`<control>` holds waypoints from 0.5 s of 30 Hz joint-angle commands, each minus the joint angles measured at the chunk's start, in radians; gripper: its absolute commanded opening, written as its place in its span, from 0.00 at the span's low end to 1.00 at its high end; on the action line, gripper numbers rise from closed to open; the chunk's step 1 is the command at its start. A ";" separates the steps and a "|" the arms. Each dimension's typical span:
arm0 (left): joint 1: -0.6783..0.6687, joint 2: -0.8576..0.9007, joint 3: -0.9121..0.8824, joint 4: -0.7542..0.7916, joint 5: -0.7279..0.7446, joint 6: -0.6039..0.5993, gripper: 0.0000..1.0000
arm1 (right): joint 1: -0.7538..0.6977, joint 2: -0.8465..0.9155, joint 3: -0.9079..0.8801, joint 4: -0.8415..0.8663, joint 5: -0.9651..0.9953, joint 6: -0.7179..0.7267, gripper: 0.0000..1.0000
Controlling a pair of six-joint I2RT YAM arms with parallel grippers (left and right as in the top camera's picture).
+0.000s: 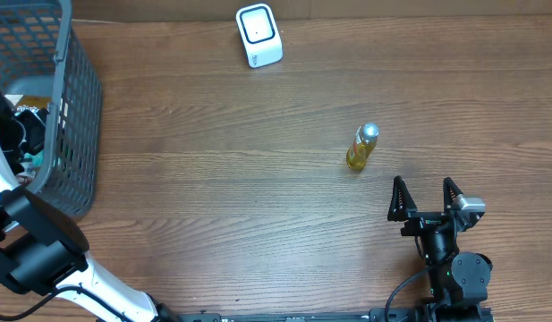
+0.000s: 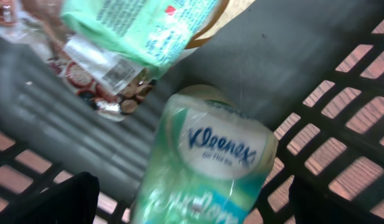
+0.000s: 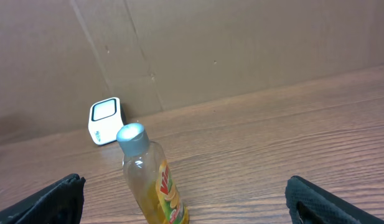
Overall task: Scan the item barcode
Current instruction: 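Move the left gripper back into the basket and grasp a green-lidded tub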
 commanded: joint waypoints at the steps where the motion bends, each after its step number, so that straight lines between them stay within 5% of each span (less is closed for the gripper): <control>1: -0.008 -0.019 -0.042 0.034 0.011 0.033 1.00 | -0.004 -0.008 -0.010 0.006 -0.002 -0.005 1.00; 15: -0.007 -0.014 -0.204 0.211 0.048 0.032 1.00 | -0.004 -0.008 -0.010 0.006 -0.002 -0.005 1.00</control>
